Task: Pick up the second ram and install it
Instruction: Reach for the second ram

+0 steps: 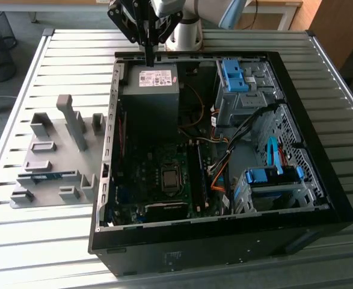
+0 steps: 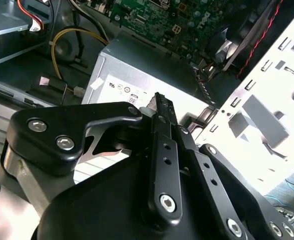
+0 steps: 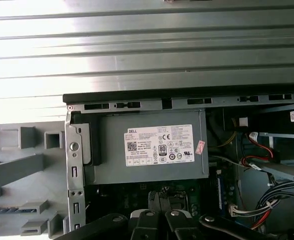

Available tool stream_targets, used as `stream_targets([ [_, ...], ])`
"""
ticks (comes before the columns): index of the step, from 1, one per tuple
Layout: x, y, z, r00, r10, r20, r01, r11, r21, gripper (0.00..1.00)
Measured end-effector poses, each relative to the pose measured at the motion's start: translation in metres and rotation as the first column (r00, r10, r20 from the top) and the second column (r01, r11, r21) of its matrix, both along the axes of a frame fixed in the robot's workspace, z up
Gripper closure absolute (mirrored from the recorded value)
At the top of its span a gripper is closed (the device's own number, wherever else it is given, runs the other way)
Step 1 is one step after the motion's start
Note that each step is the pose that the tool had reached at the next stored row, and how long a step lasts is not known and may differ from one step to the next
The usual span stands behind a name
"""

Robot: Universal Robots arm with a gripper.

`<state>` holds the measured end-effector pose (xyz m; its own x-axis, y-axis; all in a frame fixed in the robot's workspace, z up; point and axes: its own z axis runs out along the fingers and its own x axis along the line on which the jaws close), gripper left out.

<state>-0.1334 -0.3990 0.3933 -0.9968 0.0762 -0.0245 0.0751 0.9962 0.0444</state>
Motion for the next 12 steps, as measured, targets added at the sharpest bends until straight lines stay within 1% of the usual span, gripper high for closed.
stream_targets([
  [12, -0.0073, 0.0, 0.0, 1.0, 0.0, 0.0, 0.0, 1.0, 0.0, 0.9],
])
